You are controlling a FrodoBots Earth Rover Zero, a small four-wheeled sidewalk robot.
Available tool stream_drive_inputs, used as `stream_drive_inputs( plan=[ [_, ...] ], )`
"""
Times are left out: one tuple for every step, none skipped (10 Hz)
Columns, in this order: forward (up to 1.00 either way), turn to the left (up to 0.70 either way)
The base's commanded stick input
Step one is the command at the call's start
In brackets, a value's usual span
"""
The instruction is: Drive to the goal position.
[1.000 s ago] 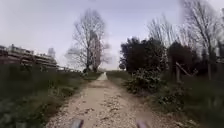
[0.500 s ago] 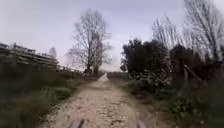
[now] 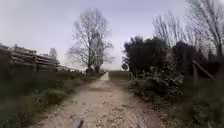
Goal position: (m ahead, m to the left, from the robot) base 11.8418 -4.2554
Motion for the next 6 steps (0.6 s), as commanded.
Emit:
stream_drive_inputs(
  plan=[
    [0.7,0.0],
    [0.7,0.0],
    [0.7,0.0],
    [0.7,0.0],
    [0.7,0.0],
    [0.7,0.0]
  ],
)
